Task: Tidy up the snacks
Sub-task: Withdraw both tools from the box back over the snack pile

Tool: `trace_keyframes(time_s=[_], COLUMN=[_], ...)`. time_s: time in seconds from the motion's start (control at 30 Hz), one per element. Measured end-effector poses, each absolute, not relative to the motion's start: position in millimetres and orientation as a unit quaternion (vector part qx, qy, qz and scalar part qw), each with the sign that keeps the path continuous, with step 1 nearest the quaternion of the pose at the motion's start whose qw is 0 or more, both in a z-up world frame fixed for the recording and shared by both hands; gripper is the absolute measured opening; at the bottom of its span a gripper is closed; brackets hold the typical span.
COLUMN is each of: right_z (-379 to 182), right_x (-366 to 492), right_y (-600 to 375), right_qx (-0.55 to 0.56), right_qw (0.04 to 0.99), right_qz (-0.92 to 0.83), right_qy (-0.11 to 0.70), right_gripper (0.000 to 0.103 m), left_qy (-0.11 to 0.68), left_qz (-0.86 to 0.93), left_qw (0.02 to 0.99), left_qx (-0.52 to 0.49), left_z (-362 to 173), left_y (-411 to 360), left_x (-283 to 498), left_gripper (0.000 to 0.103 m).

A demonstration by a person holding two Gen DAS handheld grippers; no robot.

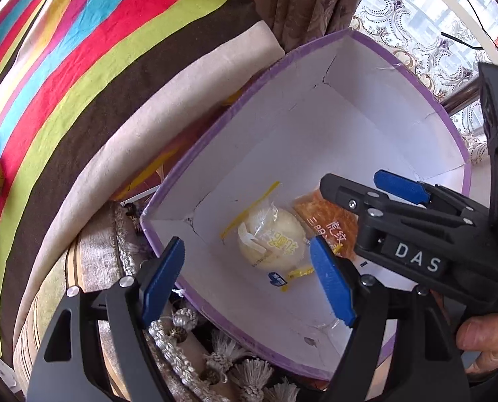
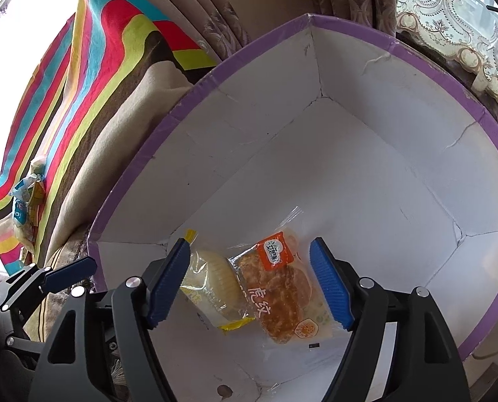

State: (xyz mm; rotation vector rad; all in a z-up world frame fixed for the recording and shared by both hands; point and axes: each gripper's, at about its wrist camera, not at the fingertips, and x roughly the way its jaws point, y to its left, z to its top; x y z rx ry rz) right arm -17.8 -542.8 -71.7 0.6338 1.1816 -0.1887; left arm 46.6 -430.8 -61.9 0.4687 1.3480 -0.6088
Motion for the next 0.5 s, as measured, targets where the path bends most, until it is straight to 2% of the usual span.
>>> trace_keyframes(time_s=[0.5], right_z=[-53.9], right_x=[0.0], right_y=[-521.9], right_qx=[0.273], right_qw=[0.788], right_qz=[-0.083], right_qy=[0.546], right_gripper=[0.073], left_qy=[0.593], left_qz=[-0.264], left_qw=[0.734], left_qx=[0.202], left_z=[-47.6], left_y=[-413.5], left_x=[54.0], left_gripper=[0.077])
